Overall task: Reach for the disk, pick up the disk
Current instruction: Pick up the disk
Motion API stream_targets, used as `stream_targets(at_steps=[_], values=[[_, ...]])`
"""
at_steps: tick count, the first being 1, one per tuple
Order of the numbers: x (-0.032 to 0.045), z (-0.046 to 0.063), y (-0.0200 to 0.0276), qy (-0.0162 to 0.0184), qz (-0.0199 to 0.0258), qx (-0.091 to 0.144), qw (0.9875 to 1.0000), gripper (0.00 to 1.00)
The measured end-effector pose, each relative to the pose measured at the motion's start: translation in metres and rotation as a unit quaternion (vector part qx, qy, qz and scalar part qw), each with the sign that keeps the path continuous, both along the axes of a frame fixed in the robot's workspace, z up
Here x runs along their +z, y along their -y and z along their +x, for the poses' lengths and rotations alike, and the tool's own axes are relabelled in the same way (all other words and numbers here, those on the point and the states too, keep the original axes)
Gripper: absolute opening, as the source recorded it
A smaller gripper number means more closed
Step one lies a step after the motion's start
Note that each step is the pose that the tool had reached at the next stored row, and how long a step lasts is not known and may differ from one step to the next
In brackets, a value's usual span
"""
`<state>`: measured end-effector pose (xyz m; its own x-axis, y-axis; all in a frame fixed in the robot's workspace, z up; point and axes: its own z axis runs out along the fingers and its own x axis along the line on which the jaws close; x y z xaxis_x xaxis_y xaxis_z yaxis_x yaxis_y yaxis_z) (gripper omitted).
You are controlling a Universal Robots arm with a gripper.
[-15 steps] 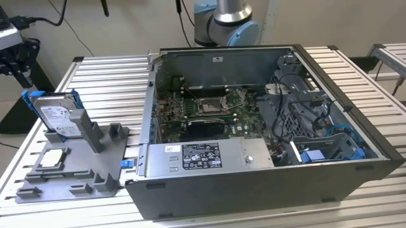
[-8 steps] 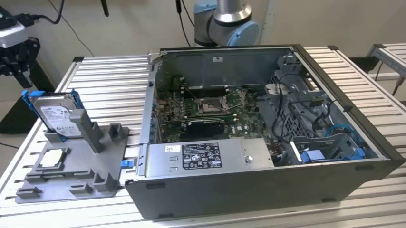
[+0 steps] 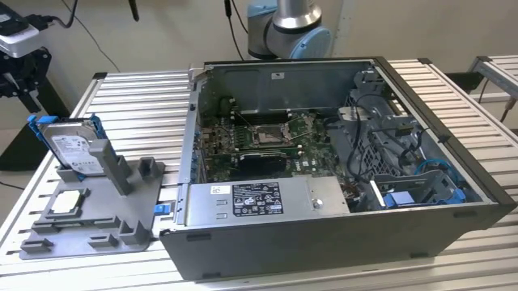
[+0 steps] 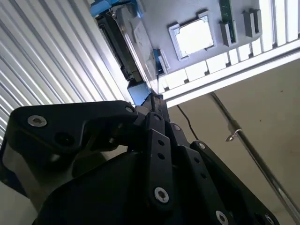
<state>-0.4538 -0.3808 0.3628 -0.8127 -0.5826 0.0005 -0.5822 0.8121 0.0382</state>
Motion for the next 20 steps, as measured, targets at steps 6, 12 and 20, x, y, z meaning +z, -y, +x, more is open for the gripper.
stream_targets(at_steps=[6, 12, 20], values=[[0.0, 0.0, 0.0, 0.0, 0.0, 0.054, 0.9985, 0.0], [-0.0001, 0.0, 0.0, 0.0, 0.0, 0.109, 0.9941, 0.0], [-0.0002, 0.0, 0.0, 0.0001, 0.0, 0.181, 0.9835, 0.0]])
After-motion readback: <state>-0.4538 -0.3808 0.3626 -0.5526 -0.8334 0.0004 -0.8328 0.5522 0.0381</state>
